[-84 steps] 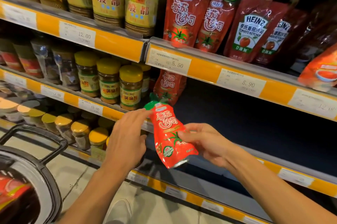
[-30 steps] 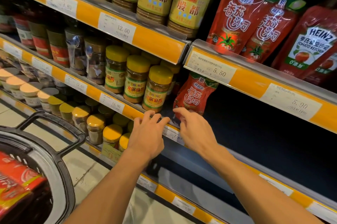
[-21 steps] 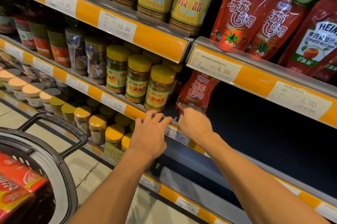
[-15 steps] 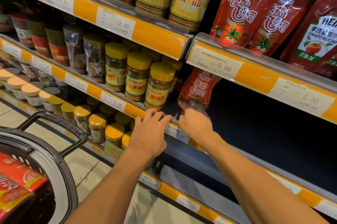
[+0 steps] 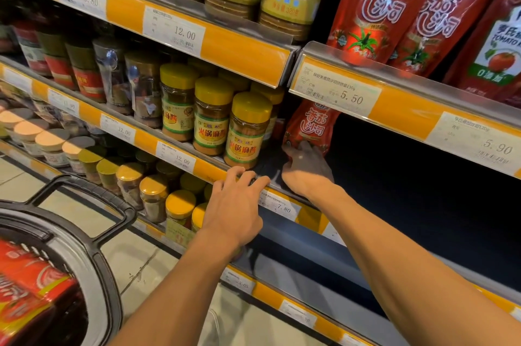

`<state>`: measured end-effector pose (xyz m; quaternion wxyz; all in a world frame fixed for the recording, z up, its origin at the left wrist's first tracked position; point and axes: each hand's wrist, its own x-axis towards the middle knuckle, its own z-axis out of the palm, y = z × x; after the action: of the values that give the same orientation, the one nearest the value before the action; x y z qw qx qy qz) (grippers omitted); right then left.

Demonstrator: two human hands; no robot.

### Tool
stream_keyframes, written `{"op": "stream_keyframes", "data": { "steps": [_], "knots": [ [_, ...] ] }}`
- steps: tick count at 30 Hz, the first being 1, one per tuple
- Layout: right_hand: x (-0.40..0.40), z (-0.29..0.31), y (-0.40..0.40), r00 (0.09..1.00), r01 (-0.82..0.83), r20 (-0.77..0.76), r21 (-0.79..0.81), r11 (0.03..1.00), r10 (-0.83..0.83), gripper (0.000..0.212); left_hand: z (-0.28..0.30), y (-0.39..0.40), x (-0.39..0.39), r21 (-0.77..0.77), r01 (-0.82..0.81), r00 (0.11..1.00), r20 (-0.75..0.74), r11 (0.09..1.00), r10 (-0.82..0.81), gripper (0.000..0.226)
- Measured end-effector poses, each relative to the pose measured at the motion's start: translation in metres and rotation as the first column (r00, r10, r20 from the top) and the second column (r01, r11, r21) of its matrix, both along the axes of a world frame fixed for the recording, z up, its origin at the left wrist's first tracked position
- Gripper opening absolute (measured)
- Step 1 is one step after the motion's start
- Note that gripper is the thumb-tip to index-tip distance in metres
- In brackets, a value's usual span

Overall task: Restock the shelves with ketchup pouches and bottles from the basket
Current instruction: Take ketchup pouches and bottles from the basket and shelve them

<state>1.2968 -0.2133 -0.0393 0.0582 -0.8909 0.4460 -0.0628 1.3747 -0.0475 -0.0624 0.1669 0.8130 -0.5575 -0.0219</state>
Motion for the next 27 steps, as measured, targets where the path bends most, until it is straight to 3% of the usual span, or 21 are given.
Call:
{"op": "stream_keyframes", "data": {
  "steps": [16,23,27],
  "knots": [
    [0.002,-0.003,-0.021,0.999,-0.037,0.003,0.029,0.999,0.037,0.055,-0.004,0.000,0.002,-0.018,0.021,1.000,0.012,1.000,-0.020,0.072],
    [-0.029,0.007,-0.006,0.994,-0.047,0.105,0.110,0.993,0.035,0.046,-0.009,0.000,0.002,-0.075,0.017,1.000,0.009,0.997,-0.016,0.057],
    [-0.065,0.016,0.021,0.982,-0.073,0.178,0.075,0.995,0.059,0.042,0.000,0.002,-0.002,-0.128,0.009,0.999,-0.032,0.992,-0.013,0.049]
  ]
}}
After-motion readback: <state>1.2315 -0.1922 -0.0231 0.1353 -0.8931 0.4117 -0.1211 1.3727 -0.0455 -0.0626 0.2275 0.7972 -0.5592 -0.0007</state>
